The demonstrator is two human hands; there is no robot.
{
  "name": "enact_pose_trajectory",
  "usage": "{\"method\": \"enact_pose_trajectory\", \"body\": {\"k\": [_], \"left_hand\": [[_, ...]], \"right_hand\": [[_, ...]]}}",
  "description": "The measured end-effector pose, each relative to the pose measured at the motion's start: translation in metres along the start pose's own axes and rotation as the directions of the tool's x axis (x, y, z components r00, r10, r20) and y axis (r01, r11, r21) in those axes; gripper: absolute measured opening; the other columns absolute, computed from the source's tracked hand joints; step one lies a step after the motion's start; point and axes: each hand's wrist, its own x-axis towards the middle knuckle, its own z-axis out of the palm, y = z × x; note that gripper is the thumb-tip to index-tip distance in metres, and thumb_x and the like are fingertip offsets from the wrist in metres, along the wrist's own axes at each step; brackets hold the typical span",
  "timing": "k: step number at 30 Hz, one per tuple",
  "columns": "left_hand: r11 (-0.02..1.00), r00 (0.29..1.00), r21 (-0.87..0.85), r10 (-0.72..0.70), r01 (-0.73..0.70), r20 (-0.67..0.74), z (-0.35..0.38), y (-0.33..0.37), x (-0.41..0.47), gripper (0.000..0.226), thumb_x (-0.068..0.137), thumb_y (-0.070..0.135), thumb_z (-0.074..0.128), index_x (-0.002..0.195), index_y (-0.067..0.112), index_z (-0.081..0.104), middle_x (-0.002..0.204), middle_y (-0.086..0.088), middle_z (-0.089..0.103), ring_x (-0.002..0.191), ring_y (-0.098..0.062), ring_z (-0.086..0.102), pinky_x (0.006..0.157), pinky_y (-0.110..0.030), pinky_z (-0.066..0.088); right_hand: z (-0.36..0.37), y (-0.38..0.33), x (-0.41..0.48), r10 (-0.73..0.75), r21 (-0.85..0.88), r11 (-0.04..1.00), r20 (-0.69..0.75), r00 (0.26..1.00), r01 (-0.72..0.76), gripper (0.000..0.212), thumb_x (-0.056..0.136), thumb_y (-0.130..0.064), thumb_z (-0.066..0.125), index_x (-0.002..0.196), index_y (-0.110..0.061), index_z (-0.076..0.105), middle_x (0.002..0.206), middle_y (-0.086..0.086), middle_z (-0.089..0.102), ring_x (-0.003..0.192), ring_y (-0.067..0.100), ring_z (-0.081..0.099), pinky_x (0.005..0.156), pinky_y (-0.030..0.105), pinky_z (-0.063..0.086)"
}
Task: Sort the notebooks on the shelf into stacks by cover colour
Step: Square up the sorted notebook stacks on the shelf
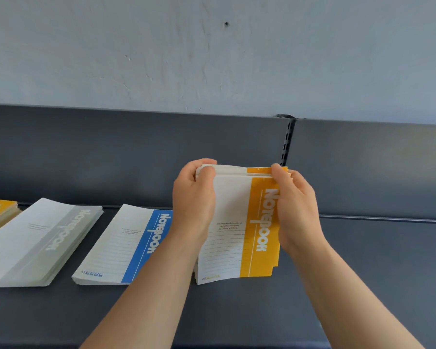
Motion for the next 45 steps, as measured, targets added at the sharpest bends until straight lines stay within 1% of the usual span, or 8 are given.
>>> {"method": "enact_pose_trajectory", "body": {"k": [5,12,17,24,31,36,40,45], "left_hand": [[0.995,0.975,-0.004,0.103,-0.104,0.195,-0.012,-0.026,-0.017,0.042,0.092,0.061,0.027,0.111,0.03,0.049,0.093,0.018,0.062,0.086,0.002,0.062,0.061,-0.016,0.05],[0.976,0.95,0.125,0.141,-0.181,0.277,-0.023,-0.045,-0.026,0.042,0.097,0.031,0.047,0.135,0.033,0.029,0.121,0.021,0.051,0.107,0.004,0.053,0.075,-0.009,0.049],[0.991,0.941,0.113,0.029,-0.071,0.336,-0.029,-0.056,-0.035,0.055,0.082,0.057,0.052,0.131,0.045,0.031,0.12,0.026,0.053,0.109,0.003,0.054,0.07,-0.012,0.05],[0.985,0.943,0.171,-0.03,-0.029,0.331,-0.027,-0.06,-0.04,0.049,0.083,0.058,0.052,0.127,0.046,0.034,0.114,0.029,0.052,0.105,0.002,0.053,0.065,-0.01,0.049],[0.957,0.942,0.259,0.036,-0.128,0.333,-0.03,-0.054,-0.034,0.04,0.092,0.038,0.05,0.128,0.038,0.033,0.115,0.026,0.05,0.106,0.001,0.052,0.069,-0.002,0.045],[0.905,0.864,0.422,-0.174,-0.049,0.473,-0.041,-0.074,-0.038,0.046,0.098,0.034,0.042,0.137,0.042,0.018,0.127,0.026,0.041,0.118,0.0,0.04,0.093,-0.02,0.041],[0.876,0.823,0.482,-0.257,-0.022,0.506,-0.048,-0.075,-0.039,0.043,0.101,0.03,0.036,0.139,0.038,0.017,0.132,0.022,0.038,0.122,-0.001,0.035,0.101,-0.024,0.033],[0.925,0.871,0.38,-0.169,-0.022,0.461,-0.042,-0.065,-0.04,0.045,0.1,0.032,0.037,0.138,0.047,0.017,0.132,0.024,0.038,0.117,0.0,0.041,0.09,-0.021,0.042]], "right_hand": [[-0.02,0.025,-0.014,-0.029,-0.043,0.998,0.2,0.979,0.039,0.043,0.083,-0.05,0.054,0.109,-0.015,0.056,0.105,0.004,0.069,0.097,0.023,0.067,0.082,0.041,0.055],[-0.03,0.039,-0.021,-0.13,-0.195,0.965,0.225,0.966,0.175,0.026,0.087,-0.021,0.063,0.11,-0.029,0.053,0.104,-0.013,0.069,0.097,0.009,0.066,0.084,0.036,0.053],[-0.041,0.058,-0.03,-0.043,-0.157,0.983,0.277,0.96,0.09,0.049,0.081,-0.019,0.065,0.125,-0.03,0.046,0.112,-0.011,0.066,0.102,0.007,0.063,0.084,0.029,0.052],[-0.043,0.066,-0.026,-0.012,-0.206,0.977,0.234,0.972,0.062,0.04,0.088,-0.008,0.056,0.118,-0.034,0.051,0.109,-0.013,0.067,0.102,0.008,0.063,0.094,0.04,0.048],[-0.044,0.057,-0.022,-0.059,-0.248,0.959,0.292,0.955,0.135,0.034,0.091,-0.008,0.056,0.115,-0.031,0.051,0.11,-0.014,0.067,0.103,0.006,0.063,0.091,0.034,0.05],[-0.052,0.075,-0.026,0.106,-0.369,0.929,0.341,0.934,0.029,0.032,0.093,-0.019,0.054,0.119,-0.036,0.045,0.115,-0.018,0.063,0.108,0.006,0.06,0.096,0.04,0.05],[-0.056,0.074,-0.023,0.152,-0.423,0.906,0.35,0.924,0.011,0.035,0.093,-0.018,0.055,0.12,-0.037,0.043,0.115,-0.021,0.061,0.107,0.004,0.06,0.082,0.023,0.053],[-0.051,0.071,-0.028,0.066,-0.354,0.934,0.297,0.952,0.046,0.037,0.093,-0.015,0.055,0.12,-0.035,0.041,0.114,-0.021,0.061,0.104,-0.001,0.06,0.078,0.022,0.051]]}}
